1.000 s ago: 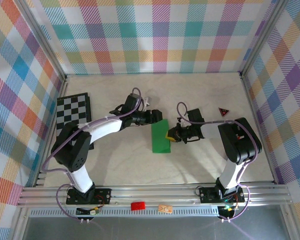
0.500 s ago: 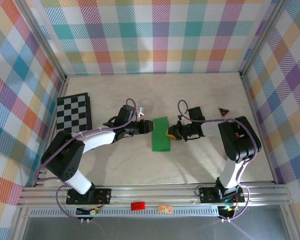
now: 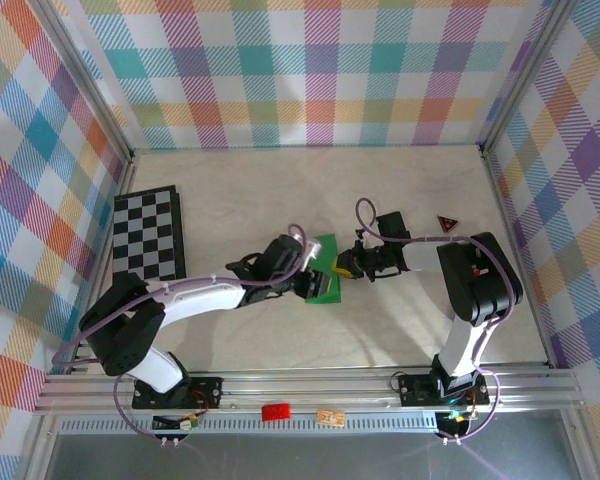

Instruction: Fold a paper plane with a square sheet of paper (pick it up from the middle)

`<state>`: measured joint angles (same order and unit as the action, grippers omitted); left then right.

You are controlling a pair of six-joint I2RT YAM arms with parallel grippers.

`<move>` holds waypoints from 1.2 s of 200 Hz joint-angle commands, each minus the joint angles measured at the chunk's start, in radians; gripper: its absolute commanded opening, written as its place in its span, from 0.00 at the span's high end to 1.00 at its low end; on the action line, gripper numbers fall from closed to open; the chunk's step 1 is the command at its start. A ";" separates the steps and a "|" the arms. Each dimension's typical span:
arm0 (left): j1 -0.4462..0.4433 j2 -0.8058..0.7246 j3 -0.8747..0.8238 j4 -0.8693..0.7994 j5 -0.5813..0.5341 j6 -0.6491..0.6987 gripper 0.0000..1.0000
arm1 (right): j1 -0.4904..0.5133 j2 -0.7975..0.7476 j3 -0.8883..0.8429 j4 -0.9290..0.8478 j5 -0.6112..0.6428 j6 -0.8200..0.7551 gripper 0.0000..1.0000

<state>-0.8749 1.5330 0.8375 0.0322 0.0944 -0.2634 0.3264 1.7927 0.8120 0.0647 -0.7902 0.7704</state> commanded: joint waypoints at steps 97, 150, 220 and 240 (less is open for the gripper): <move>-0.388 0.232 0.176 -0.147 -0.762 0.316 0.20 | -0.006 0.004 0.025 -0.023 -0.001 -0.013 0.92; -0.396 0.241 0.170 -0.097 -0.852 0.360 0.20 | -0.006 0.000 0.020 -0.019 0.001 -0.008 0.91; -0.397 0.295 0.193 -0.096 -0.879 0.404 0.27 | -0.006 -0.002 0.014 -0.013 0.002 -0.003 0.91; -0.397 0.296 0.192 -0.093 -0.871 0.410 0.34 | -0.006 -0.003 0.013 -0.013 0.001 -0.003 0.91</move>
<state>-1.2636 1.8244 1.0092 -0.0738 -0.7574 0.1295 0.3264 1.7927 0.8120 0.0593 -0.7860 0.7708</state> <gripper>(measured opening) 0.689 0.089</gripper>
